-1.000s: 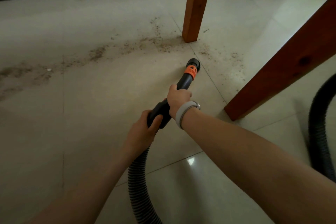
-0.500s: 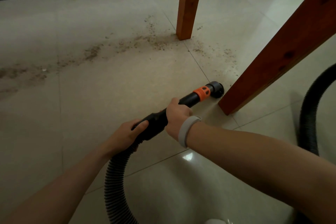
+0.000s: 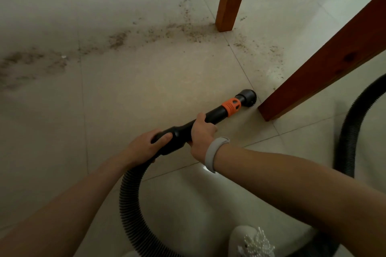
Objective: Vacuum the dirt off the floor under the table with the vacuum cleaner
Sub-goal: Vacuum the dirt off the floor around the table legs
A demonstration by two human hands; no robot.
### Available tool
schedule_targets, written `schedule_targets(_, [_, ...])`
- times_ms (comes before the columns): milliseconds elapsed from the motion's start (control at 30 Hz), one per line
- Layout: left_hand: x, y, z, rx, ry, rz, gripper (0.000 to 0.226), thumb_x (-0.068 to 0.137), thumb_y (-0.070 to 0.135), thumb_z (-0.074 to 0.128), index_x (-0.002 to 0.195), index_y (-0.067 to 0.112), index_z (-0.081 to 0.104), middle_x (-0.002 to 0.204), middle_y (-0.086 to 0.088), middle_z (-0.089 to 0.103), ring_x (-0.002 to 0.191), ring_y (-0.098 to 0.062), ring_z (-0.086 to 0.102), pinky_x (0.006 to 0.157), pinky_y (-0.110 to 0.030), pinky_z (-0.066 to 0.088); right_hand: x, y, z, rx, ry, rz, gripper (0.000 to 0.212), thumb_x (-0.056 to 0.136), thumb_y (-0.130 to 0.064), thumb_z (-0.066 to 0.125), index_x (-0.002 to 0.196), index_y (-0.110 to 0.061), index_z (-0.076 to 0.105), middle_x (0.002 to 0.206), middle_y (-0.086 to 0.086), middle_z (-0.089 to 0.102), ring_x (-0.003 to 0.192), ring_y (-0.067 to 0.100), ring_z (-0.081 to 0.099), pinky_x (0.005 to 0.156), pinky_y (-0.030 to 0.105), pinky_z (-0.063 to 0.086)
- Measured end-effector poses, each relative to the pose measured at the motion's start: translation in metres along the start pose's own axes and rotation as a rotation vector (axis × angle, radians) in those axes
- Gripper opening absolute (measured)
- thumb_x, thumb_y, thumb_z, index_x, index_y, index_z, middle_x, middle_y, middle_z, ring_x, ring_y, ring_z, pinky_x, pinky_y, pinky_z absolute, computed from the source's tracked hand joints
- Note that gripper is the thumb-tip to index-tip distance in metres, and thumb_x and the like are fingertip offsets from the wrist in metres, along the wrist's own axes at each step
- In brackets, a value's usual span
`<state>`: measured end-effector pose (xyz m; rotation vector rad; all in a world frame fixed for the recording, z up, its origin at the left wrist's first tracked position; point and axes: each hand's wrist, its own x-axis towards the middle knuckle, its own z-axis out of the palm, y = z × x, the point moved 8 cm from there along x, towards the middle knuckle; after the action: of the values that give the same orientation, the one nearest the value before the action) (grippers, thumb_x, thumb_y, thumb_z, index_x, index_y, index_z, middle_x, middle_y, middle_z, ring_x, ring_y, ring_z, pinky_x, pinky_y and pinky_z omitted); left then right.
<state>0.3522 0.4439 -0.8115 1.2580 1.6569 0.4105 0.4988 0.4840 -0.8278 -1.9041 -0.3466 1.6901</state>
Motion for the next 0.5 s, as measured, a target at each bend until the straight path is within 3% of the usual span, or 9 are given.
schedule_targets(67, [-0.007,0.006,-0.001,0.019,0.027,-0.02,0.071,0.07,0.086,0.037,0.1,0.025,0.055,0.082,-0.004,0.065,0.049,-0.01,0.061,0.05,-0.021,0.048,-0.008,-0.005,-0.002,0.028,-0.012,-0.011,0.05,0.096,-0.034,0.043,0.134,-0.005,0.031,0.114,0.013,0.05,0.101,0.03,0.054,0.09,0.045,0.051])
schedule_targets(133, [-0.017,0.015,-0.002,0.059,0.047,-0.022,0.061,0.072,0.081,0.041,0.093,0.026,0.055,0.076,-0.001,0.063,0.047,-0.008,0.059,0.05,-0.021,0.047,-0.017,-0.008,-0.008,0.046,-0.041,0.005,0.048,0.096,-0.032,0.044,0.134,-0.005,0.034,0.117,0.014,0.052,0.1,0.03,0.055,0.084,0.043,0.053])
schedule_targets(233, [-0.037,0.025,0.002,0.136,0.034,-0.033,0.042,0.088,0.062,0.044,0.091,0.023,0.056,0.075,0.001,0.061,0.06,-0.013,0.058,0.062,-0.03,0.048,-0.035,0.002,-0.02,0.046,-0.046,0.053,0.047,0.096,-0.032,0.044,0.134,-0.006,0.037,0.111,0.013,0.053,0.098,0.03,0.056,0.081,0.041,0.053])
schedule_targets(367, [-0.066,0.036,0.0,0.148,-0.012,-0.063,0.039,0.083,0.068,0.046,0.077,0.03,0.053,0.071,0.005,0.059,0.062,-0.014,0.057,0.064,-0.031,0.046,-0.059,0.016,-0.037,0.021,0.009,0.106,0.046,0.097,-0.036,0.042,0.134,-0.008,0.038,0.105,0.01,0.053,0.095,0.031,0.057,0.087,0.044,0.053])
schedule_targets(500, [-0.073,0.056,0.009,0.267,-0.047,-0.049,0.039,0.085,0.068,0.043,0.078,0.031,0.051,0.074,0.008,0.057,0.073,-0.018,0.057,0.066,-0.03,0.042,-0.071,0.014,-0.06,0.039,0.075,0.121,0.044,0.098,-0.036,0.04,0.134,-0.01,0.04,0.105,0.011,0.052,0.089,0.029,0.055,0.077,0.04,0.052])
